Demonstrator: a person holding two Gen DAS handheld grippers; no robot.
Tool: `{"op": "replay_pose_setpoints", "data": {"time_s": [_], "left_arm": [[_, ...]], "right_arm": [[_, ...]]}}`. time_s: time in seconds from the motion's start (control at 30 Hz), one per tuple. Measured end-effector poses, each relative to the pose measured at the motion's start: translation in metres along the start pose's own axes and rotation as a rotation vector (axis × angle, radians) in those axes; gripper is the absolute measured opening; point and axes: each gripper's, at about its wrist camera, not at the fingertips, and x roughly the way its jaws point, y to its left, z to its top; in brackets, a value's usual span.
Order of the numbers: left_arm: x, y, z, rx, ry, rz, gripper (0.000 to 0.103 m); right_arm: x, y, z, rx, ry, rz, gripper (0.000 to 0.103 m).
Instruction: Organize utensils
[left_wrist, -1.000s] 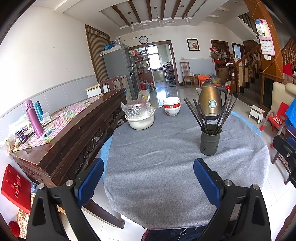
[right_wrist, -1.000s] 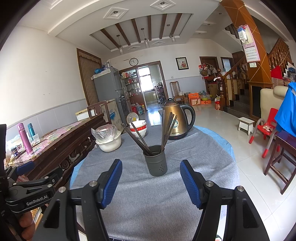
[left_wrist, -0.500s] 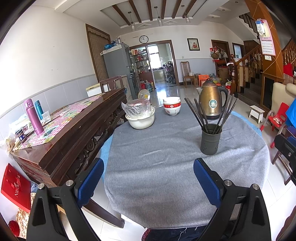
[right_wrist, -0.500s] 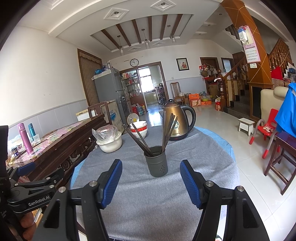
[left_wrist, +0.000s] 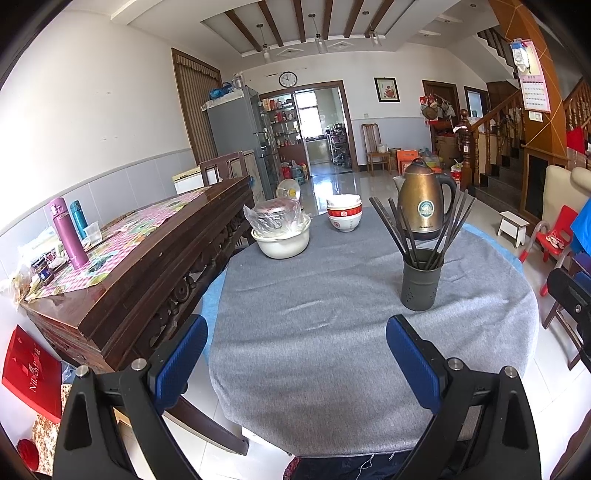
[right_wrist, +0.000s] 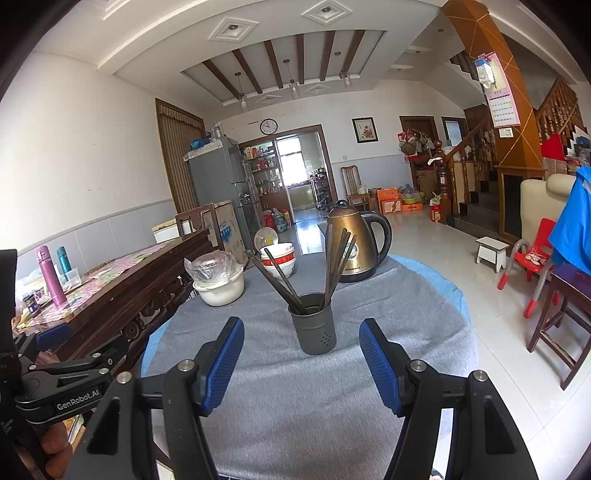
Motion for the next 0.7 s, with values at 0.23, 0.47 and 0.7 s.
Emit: {"op": "replay_pose_setpoints", "data": {"time_s": [0.23, 0.47, 0.7], "left_arm": [[0.000, 0.001, 0.000, -0.003, 0.002, 0.000, 0.097], [0.001, 0.000, -0.001, 0.000, 0.005, -0.004, 0.097], [0.042, 0.011, 0.003, -0.091, 0.069, -0.043, 0.097]], "right_arm": [[0.000, 0.000, -0.001, 0.000, 0.001, 0.001, 0.069], [0.003, 0.001, 0.000, -0.007, -0.006, -0.003, 0.069], [0.046, -0.015, 0.013, -0.028, 0.037, -0.053, 0.069]]}}
